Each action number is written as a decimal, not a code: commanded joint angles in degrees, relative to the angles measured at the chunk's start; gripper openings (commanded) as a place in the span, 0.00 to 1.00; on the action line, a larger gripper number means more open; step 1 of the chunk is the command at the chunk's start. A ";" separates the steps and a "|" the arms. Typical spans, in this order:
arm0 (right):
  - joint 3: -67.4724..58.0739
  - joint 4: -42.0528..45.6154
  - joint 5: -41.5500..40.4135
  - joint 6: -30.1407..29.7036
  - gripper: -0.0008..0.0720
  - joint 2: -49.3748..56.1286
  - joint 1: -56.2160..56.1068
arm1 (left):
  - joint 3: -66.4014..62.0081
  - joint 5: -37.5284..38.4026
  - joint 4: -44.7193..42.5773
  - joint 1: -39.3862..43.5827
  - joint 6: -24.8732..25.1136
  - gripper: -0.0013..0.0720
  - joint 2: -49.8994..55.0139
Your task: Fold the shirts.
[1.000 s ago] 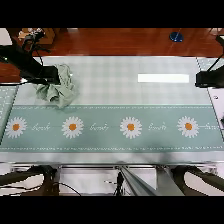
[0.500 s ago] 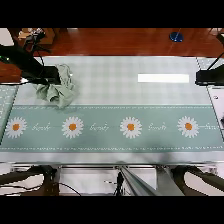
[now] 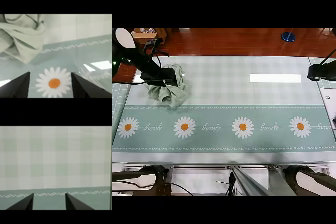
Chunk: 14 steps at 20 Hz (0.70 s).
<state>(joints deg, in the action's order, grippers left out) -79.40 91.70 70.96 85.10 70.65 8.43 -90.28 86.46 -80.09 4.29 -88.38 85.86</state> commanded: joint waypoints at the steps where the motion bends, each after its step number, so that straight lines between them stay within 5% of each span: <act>1: 0.02 0.02 -1.07 -0.44 0.67 0.02 -0.02 | 0.00 -10.51 -7.82 -1.03 1.55 0.86 1.22; 3: 0.02 0.17 -1.27 -0.44 0.67 0.02 -0.02 | 0.00 -19.41 -11.02 -2.16 1.51 1.00 1.42; 6: 0.02 0.17 -2.23 -0.44 0.67 0.02 -0.02 | 0.00 -27.93 -10.99 -3.32 1.53 1.00 4.07; 14: 0.02 0.31 -2.40 -0.44 0.67 0.02 -0.02 | 0.00 -22.86 -10.99 -3.26 1.62 1.00 19.56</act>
<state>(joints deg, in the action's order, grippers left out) -79.40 91.94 68.66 84.66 70.65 8.43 -90.28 61.47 -90.80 1.13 -86.78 100.60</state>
